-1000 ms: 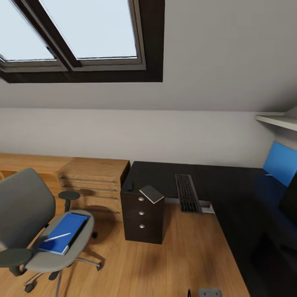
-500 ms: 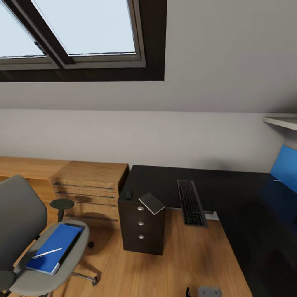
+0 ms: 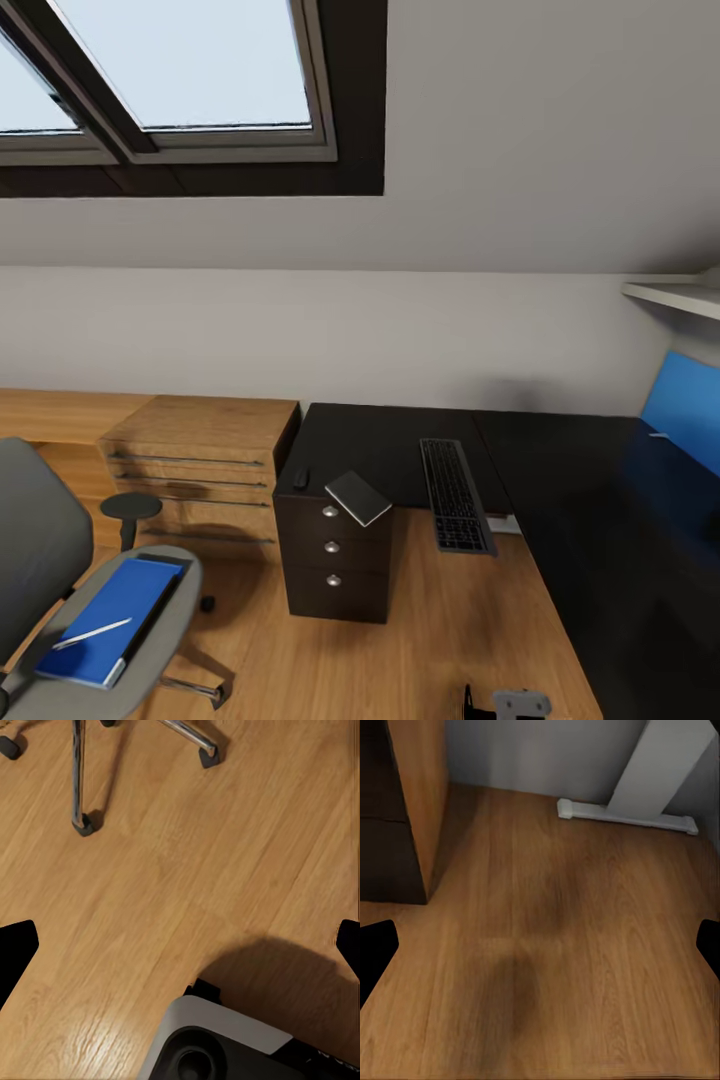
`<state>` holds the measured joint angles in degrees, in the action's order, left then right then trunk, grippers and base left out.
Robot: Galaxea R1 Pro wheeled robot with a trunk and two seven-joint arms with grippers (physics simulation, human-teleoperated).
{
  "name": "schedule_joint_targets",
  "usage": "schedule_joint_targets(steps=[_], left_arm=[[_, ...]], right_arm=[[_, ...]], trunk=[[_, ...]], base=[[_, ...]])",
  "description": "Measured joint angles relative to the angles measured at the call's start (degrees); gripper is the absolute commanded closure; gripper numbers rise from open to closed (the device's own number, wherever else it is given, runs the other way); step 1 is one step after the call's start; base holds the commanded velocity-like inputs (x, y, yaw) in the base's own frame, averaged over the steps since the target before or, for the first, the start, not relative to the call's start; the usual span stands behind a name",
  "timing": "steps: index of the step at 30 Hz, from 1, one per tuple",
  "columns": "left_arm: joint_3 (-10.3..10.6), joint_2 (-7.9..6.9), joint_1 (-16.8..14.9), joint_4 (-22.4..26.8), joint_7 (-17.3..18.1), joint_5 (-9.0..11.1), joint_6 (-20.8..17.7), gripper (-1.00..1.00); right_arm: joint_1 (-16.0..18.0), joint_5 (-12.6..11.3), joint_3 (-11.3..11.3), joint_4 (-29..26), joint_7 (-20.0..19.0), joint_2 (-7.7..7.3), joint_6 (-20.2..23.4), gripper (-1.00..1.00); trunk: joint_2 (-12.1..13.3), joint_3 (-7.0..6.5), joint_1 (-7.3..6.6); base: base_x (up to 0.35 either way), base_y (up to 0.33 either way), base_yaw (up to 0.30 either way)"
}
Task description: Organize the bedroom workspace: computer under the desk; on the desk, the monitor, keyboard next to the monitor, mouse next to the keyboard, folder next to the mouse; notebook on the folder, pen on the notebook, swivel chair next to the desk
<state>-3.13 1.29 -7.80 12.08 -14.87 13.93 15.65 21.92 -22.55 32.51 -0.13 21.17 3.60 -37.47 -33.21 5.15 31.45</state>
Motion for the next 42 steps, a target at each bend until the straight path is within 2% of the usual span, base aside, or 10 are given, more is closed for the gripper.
schedule_joint_targets(steps=[7,23,26,27,28,30,31,33,37,42], left_arm=[[-0.1,0.36,0.0,0.27,-0.09,0.21,0.13,-1.0],[0.0,0.96,0.01,0.38,-0.09,0.14,-0.45,-1.0],[0.12,0.84,0.0,3.05,0.01,0.06,-0.57,-1.0],[0.0,0.84,0.03,8.81,0.05,-0.12,-10.23,-1.0],[-0.05,0.86,-0.07,19.18,0.19,-0.34,-17.48,-1.0],[-0.36,0.92,-0.03,31.85,0.28,-0.37,-25.58,-1.0],[-0.44,0.95,-0.02,38.79,0.35,-0.26,-31.66,-1.0],[-0.46,0.99,-0.01,43.76,0.4,0.03,-36.28,-1.0],[-0.44,1.36,0.0,48.36,0.45,0.74,-41.39,-1.0],[-0.42,3.11,0.01,53.6,0.47,1.11,-44.02,-1.0]], right_arm=[[0.0,0.03,-0.18,0.0,0.0,-0.18,-0.08,-1.0],[0.01,0.48,0.14,0.08,-0.1,-0.02,-0.07,-1.0],[0.01,0.5,0.15,0.03,-0.1,0.01,-0.14,-1.0],[0.02,1.07,0.75,-2.68,-0.12,0.36,-0.07,-1.0],[0.03,1.25,0.63,-7.77,-0.09,0.3,-0.05,-1.0],[0.01,0.97,0.1,-16.6,0.06,0.03,-0.11,-1.0],[0.07,1.0,-0.11,-21.56,0.16,-0.05,0.02,-1.0],[0.22,0.62,-0.47,-24.13,0.21,-0.1,0.19,-1.0],[0.96,0.35,-0.95,-25.71,0.16,0.02,0.5,-1.0],[2.95,-0.2,-1.32,-26.51,0.08,0.24,0.62,-1.0]], trunk=[[0.01,0.17,0.0],[-6.42,3.26,3.52],[-7.62,3.79,4.18],[-8.03,3.98,4.4],[-8.42,4.13,4.62],[-9.23,4.5,5.05],[-9.62,4.67,5.27],[-10.43,5.05,5.71],[-12.04,5.77,6.59],[-14.05,6.67,7.69]], base=[[0.0,0.0,-0.247],[0.0,0.0,-0.029],[0.0,0.0,0.0],[0.0,0.0,0.0],[0.0,0.0,0.0],[0.0,0.0,0.0],[0.0,0.0,0.0],[0.0,0.0,0.0],[0.0,0.0,0.0],[0.0,0.0,0.0]])
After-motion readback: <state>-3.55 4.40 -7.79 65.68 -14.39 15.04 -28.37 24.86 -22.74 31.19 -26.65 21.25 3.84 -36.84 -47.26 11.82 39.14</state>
